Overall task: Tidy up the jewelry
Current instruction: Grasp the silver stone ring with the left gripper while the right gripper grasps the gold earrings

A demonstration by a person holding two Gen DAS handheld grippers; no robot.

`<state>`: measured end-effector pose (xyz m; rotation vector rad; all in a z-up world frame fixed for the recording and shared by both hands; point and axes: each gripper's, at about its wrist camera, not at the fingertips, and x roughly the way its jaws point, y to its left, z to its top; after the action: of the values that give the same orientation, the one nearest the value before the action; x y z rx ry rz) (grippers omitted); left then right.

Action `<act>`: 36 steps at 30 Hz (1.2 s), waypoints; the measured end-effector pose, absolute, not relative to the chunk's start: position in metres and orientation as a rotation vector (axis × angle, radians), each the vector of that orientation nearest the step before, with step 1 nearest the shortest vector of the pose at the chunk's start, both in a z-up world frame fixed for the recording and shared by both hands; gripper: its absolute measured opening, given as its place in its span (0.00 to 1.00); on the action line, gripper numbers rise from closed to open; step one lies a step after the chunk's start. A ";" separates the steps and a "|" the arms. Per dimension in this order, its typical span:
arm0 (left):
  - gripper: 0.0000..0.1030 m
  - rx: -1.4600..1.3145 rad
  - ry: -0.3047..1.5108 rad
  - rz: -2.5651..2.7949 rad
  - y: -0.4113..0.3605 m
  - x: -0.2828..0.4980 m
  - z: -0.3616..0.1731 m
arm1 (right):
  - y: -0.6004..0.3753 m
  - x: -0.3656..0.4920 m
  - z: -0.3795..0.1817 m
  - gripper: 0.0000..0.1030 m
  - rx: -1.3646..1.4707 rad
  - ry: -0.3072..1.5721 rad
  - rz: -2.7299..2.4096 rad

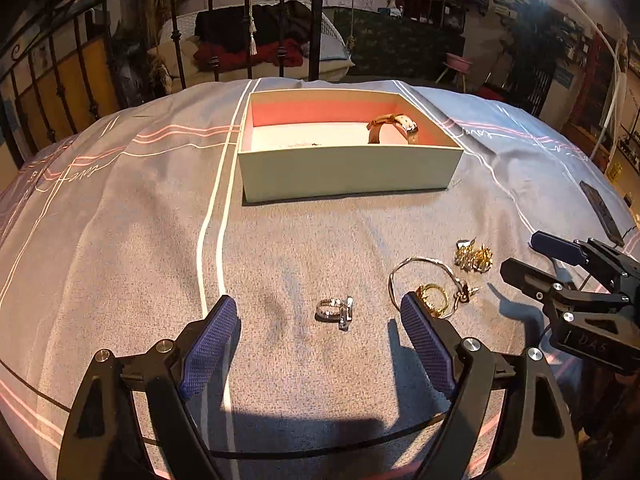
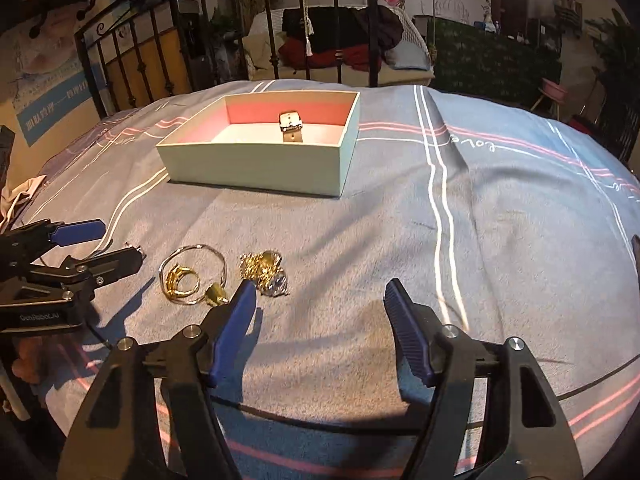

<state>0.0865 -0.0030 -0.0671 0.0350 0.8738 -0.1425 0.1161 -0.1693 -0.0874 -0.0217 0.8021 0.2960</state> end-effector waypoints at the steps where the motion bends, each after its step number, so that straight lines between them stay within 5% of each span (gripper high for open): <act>1: 0.78 0.039 0.875 -0.140 -0.004 0.087 -0.069 | -0.169 0.116 -0.089 0.61 -0.025 0.810 0.298; 5: 0.63 0.039 0.898 -0.144 -0.003 0.093 -0.074 | -0.166 0.112 -0.091 0.52 -0.051 0.813 0.314; 10: 0.60 0.052 0.898 -0.139 -0.006 0.095 -0.078 | -0.159 0.112 -0.091 0.44 -0.087 0.816 0.337; 13: 0.50 0.068 0.890 -0.132 -0.008 0.095 -0.079 | -0.153 0.117 -0.091 0.39 -0.111 0.817 0.366; 16: 0.38 0.086 0.879 -0.134 -0.011 0.094 -0.079 | -0.147 0.121 -0.092 0.38 -0.129 0.824 0.405; 18: 0.20 0.089 0.872 -0.139 -0.013 0.093 -0.079 | -0.143 0.123 -0.094 0.39 -0.148 0.826 0.422; 22: 0.18 0.097 0.871 -0.144 -0.015 0.092 -0.080 | -0.139 0.124 -0.092 0.38 -0.162 0.816 0.433; 28: 0.18 0.103 0.867 -0.143 -0.017 0.091 -0.080 | -0.135 0.125 -0.089 0.19 -0.175 0.809 0.427; 36: 0.18 0.067 0.862 -0.157 -0.013 0.091 -0.079 | -0.135 0.124 -0.088 0.16 -0.173 0.802 0.423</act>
<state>0.0913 -0.0129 -0.0787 0.0673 0.8623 -0.1567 0.1242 -0.1346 -0.0884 -0.1734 0.8016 0.4227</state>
